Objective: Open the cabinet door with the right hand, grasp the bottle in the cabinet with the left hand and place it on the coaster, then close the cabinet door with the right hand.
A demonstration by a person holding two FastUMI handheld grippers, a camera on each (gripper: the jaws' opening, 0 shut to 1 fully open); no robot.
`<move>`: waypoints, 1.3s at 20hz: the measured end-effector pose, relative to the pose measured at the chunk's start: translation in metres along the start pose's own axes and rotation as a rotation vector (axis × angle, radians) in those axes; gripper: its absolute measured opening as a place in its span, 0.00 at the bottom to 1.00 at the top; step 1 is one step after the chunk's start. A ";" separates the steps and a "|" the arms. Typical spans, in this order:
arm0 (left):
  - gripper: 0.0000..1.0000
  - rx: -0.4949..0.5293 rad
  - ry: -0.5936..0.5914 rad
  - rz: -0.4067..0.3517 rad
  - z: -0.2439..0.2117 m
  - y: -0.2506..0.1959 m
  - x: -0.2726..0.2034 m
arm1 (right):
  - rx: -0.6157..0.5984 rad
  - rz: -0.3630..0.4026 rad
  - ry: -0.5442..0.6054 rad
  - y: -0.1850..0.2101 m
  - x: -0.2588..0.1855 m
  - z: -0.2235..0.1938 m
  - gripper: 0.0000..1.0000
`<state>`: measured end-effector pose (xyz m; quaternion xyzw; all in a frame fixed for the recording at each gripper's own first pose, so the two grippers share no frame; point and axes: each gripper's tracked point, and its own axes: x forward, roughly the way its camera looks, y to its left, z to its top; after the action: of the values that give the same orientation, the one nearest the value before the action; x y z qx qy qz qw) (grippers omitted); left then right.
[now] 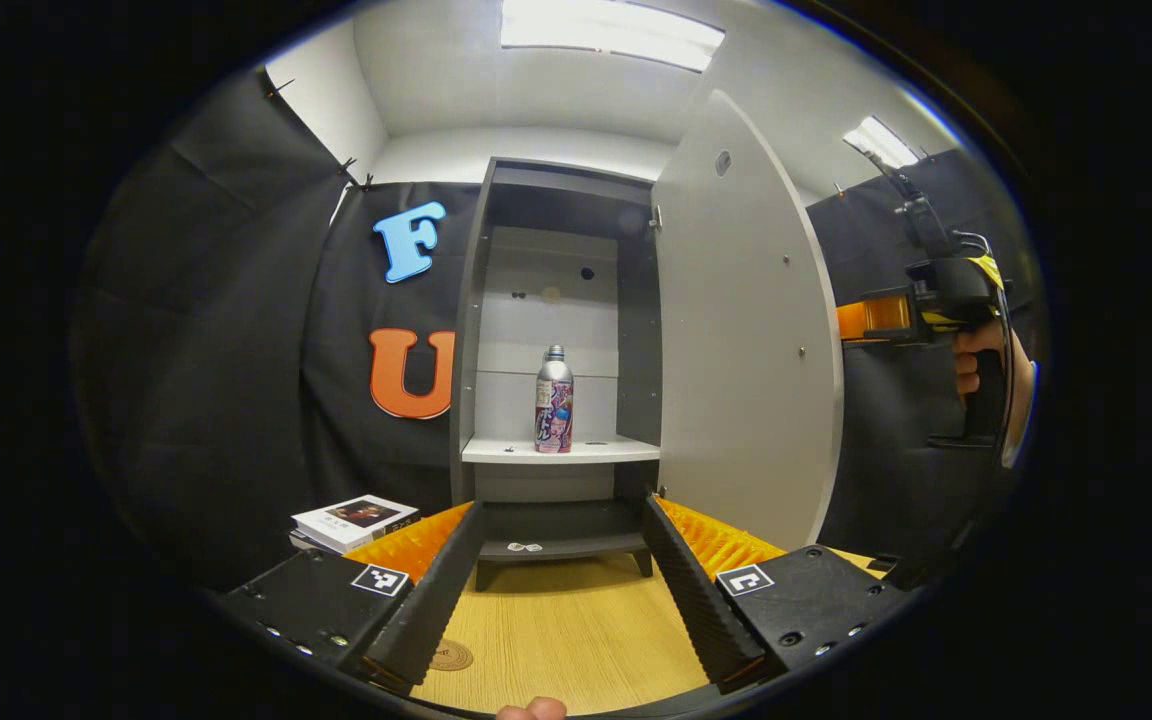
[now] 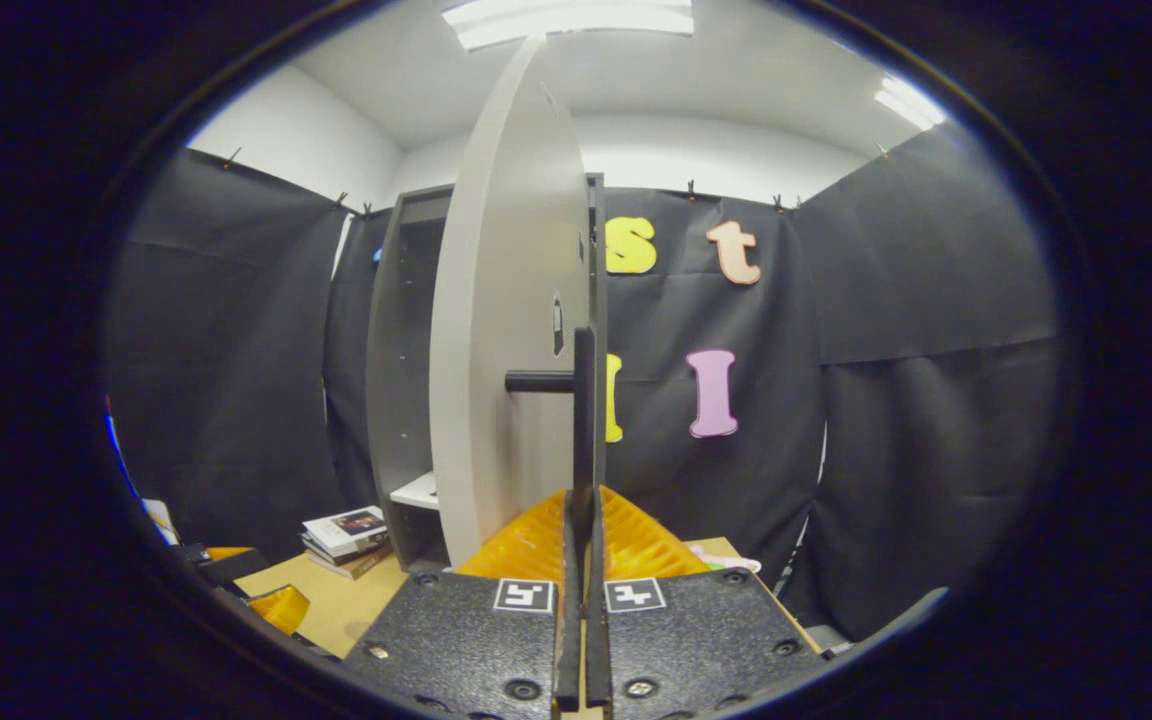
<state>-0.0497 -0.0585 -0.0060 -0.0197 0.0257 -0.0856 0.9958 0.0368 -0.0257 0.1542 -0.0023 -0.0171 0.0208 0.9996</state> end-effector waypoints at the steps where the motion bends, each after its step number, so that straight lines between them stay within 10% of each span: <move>1: 0.96 0.001 0.002 0.001 -0.001 0.000 0.001 | 0.012 -0.008 0.002 -0.004 0.002 0.000 0.05; 26: 0.96 0.006 0.005 0.017 -0.002 0.004 0.000 | 0.072 -0.148 0.025 -0.108 -0.041 -0.025 0.02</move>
<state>-0.0487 -0.0546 -0.0077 -0.0162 0.0280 -0.0772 0.9965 0.0015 -0.1354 0.1282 0.0349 -0.0037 -0.0527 0.9980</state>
